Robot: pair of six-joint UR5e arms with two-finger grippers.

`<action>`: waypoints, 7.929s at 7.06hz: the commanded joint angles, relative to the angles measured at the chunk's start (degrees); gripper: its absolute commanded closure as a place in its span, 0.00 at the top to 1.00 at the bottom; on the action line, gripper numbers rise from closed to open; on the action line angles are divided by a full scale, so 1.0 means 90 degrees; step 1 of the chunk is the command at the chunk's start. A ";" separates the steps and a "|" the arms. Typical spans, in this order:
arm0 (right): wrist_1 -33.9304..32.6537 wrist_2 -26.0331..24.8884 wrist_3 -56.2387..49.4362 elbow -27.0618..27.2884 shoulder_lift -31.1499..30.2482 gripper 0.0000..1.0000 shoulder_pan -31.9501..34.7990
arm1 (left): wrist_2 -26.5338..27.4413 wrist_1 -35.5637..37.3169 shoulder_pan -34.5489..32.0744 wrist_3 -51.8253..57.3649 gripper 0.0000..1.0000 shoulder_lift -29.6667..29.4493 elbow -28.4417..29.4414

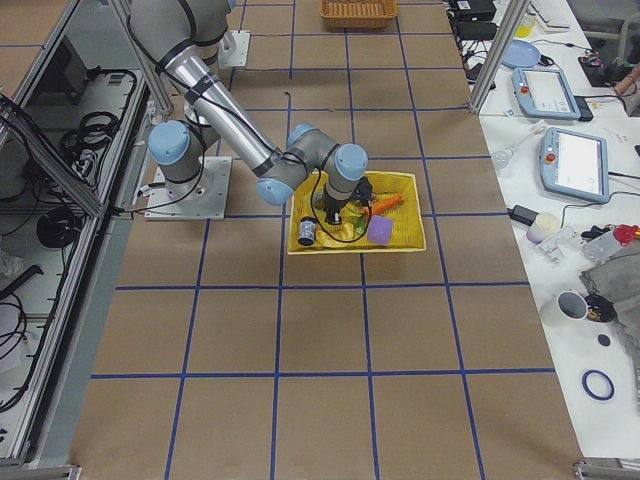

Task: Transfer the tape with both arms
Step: 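Lower the right gripper into the yellow tray onto the yellow tape roll, then grasp the tape roll rim with the right gripper and carry it to table center, then release the roll and raise the right gripper while the left arm reaches toward it, then lower the left gripper onto the tape roll rim and grasp it, then lift the tape roll with the left gripper and carry it to the wicker basket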

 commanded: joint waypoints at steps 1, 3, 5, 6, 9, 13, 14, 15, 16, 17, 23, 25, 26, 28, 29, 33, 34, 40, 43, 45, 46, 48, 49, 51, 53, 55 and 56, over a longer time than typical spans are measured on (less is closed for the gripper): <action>0.1118 0.0067 0.0380 -0.0831 -0.0130 0.00 0.0068 | -0.0001 0.0000 0.0002 0.0003 1.00 -0.0007 0.0008; 0.2388 0.0495 0.0769 -0.1943 -0.0217 0.00 0.0349 | -0.0030 0.0000 0.0002 -0.0006 1.00 -0.0007 0.0008; 0.2542 0.0497 0.2666 -0.2281 -0.0179 0.00 0.1759 | -0.0031 0.0000 0.0002 0.0003 1.00 0.0003 0.0008; 0.2328 0.0507 0.3662 -0.2243 -0.0131 0.00 0.2502 | -0.0021 -0.0009 0.0012 0.0003 1.00 0.0003 0.0008; 0.1246 0.0507 0.6689 -0.1717 0.0122 0.00 0.4631 | -0.0031 0.0000 0.0031 0.0003 1.00 -0.0007 0.0008; -0.0072 0.0933 0.8541 -0.1520 0.0678 0.00 0.6081 | -0.0031 0.0000 0.0032 0.0003 1.00 -0.0017 -0.0002; -0.0541 0.0966 0.8883 -0.1520 0.0961 0.00 0.6316 | -0.0011 0.0000 0.0032 0.0003 1.00 -0.0017 -0.0002; -0.0681 0.0956 0.9051 -0.1510 0.1176 0.00 0.6502 | -0.0030 -0.0009 0.0041 0.0003 1.00 -0.0026 -0.0011; -0.0682 0.0888 0.9130 -0.1481 0.1295 0.09 0.6552 | -0.0031 0.0000 0.0041 0.0003 1.00 -0.0046 -0.0002; -0.0702 0.0878 0.9218 -0.1490 0.1315 0.51 0.6552 | -0.0040 0.0000 0.0041 -0.0006 1.00 -0.0075 -0.0011; 0.0278 0.0722 0.7264 -0.1998 0.0440 1.00 0.4849 | -0.0938 0.0407 -0.0037 -0.0124 1.00 -0.0192 -0.0585; 0.0954 0.0180 0.6089 -0.1998 -0.0137 1.00 0.3871 | -0.0929 0.1314 -0.0163 -0.0347 1.00 -0.0309 -0.1239; 0.1277 -0.0163 0.5900 -0.2027 -0.0362 1.00 0.3751 | -0.0919 0.1870 -0.0328 -0.0455 1.00 -0.0484 -0.1532; 0.1612 -0.0186 0.5918 -0.2251 -0.0696 1.00 0.3691 | -0.0929 0.2411 -0.0476 -0.0680 1.00 -0.0864 -0.1808; 0.1642 -0.0148 0.5908 -0.2339 -0.0735 1.00 0.3681 | -0.0929 0.2596 -0.0486 -0.0680 1.00 -0.1118 -0.1837; 0.1641 -0.0069 0.5898 -0.2594 -0.0978 1.00 0.3672 | -0.0900 0.3456 -0.1002 -0.1138 1.00 -0.1919 -0.1838; 0.1671 0.0018 0.5898 -0.2594 -0.1038 1.00 0.3672 | -0.0900 0.3602 -0.1004 -0.1149 1.00 -0.2095 -0.1838; 0.2003 0.0253 0.5889 -0.2604 -0.1155 1.00 0.3701 | -0.0861 0.5547 -0.1062 -0.1042 0.92 -0.2351 -0.3099; 0.1993 0.0253 0.5889 -0.2604 -0.1165 1.00 0.3701 | -0.0841 0.4798 -0.1072 -0.0837 0.00 -0.2136 -0.2503; 0.1935 0.0253 0.5889 -0.2594 -0.1165 1.00 0.3701 | -0.0744 0.4697 -0.1072 -0.0807 0.00 -0.2058 -0.2502; 0.1935 0.0253 0.5889 -0.2584 -0.1165 1.00 0.3710 | -0.0531 0.4697 -0.1062 -0.0807 0.00 -0.2058 -0.2502; 0.1925 0.0253 0.5889 -0.2613 -0.1165 1.00 0.3691 | 0.0081 0.4533 -0.0723 0.0161 0.00 -0.1825 -0.2472; 0.1925 0.0253 0.5889 -0.2613 -0.1165 1.00 0.3681 | 0.0183 0.4328 -0.0179 0.0769 0.00 -0.1591 -0.2472; 0.1925 0.0243 0.5889 -0.2604 -0.1165 1.00 0.3691 | 0.0223 0.3986 0.0837 0.2057 0.00 -0.1161 -0.2453; 0.1935 0.0243 0.5889 -0.2613 -0.1214 1.00 0.3681 | 0.0253 0.3906 0.2347 0.4161 0.00 -0.0935 -0.2443; 0.2148 0.0156 0.5889 -0.2604 -0.1340 1.00 0.3681 | 0.0156 0.4014 0.3785 0.6001 0.00 -0.0993 -0.2327; 0.2237 0.0233 0.5889 -0.2613 -0.1370 1.00 0.3681 | 0.0155 0.4043 0.4081 0.6560 0.00 -0.1158 -0.1939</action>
